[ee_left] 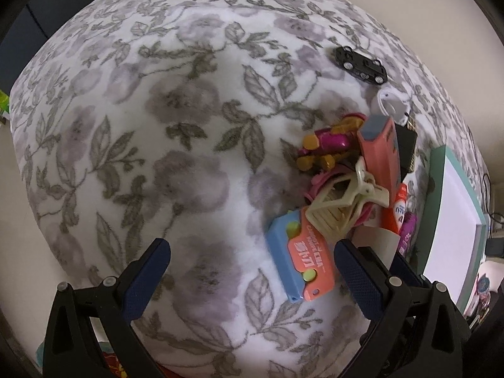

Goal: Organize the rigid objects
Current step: 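Grasp the white charger plug with the right tool while the left tool grasps the blue-orange toy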

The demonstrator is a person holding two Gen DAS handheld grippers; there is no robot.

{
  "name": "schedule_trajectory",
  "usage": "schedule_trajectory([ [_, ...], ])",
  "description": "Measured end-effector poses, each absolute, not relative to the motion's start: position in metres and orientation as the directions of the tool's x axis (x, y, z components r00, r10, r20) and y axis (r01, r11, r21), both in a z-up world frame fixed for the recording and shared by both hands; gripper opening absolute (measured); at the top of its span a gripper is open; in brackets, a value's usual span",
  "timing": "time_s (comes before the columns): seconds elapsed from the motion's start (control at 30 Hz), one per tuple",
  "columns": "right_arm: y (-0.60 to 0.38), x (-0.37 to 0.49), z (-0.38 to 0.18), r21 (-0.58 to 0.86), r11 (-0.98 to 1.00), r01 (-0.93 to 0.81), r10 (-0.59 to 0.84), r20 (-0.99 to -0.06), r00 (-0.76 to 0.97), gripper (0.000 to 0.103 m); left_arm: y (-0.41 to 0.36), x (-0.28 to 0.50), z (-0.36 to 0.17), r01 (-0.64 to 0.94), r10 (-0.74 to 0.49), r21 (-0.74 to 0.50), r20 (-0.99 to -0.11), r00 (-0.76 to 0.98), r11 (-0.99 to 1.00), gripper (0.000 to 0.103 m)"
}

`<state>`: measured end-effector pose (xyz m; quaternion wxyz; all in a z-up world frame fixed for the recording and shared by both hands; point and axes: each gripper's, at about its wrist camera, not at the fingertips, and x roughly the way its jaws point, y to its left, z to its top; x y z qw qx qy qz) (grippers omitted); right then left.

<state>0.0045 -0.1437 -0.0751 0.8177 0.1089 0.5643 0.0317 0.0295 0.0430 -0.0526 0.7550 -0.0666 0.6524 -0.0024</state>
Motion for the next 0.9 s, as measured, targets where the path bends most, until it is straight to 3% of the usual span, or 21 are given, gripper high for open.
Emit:
schedule_trajectory([
  [0.2, -0.148, -0.004, -0.072, 0.215, 0.973, 0.081, 0.174, -0.920, 0.350, 0.032, 0.021, 0.033, -0.061, -0.048, -0.072, -0.080, -0.987, 0.143, 0.996, 0.102],
  [0.3, -0.151, -0.010, -0.071, 0.210, 0.974, 0.081, 0.171, -0.926, 0.336, 0.031, 0.007, 0.035, -0.068, -0.022, -0.062, -0.066, -0.989, 0.131, 0.998, 0.089],
  [0.43, -0.152, -0.017, -0.070, 0.202, 0.976, 0.077, 0.168, -0.934, 0.317, 0.031, -0.012, 0.035, -0.075, 0.013, -0.065, -0.064, -0.990, 0.125, 0.998, 0.081],
  [0.57, -0.151, -0.017, -0.070, 0.197, 0.978, 0.072, 0.165, -0.934, 0.318, 0.031, -0.033, 0.036, -0.076, 0.063, -0.107, -0.099, -0.984, 0.140, 0.993, 0.060],
  [0.73, -0.150, -0.012, -0.074, 0.212, 0.975, 0.073, 0.178, -0.931, 0.318, 0.031, -0.052, 0.043, -0.087, 0.076, -0.115, -0.107, -0.986, 0.120, 0.991, 0.060],
  [0.9, -0.144, -0.005, -0.083, 0.191, 0.980, 0.052, 0.167, -0.937, 0.306, 0.031, -0.075, 0.055, -0.104, 0.072, -0.127, -0.120, -0.987, 0.096, 0.990, 0.053],
])
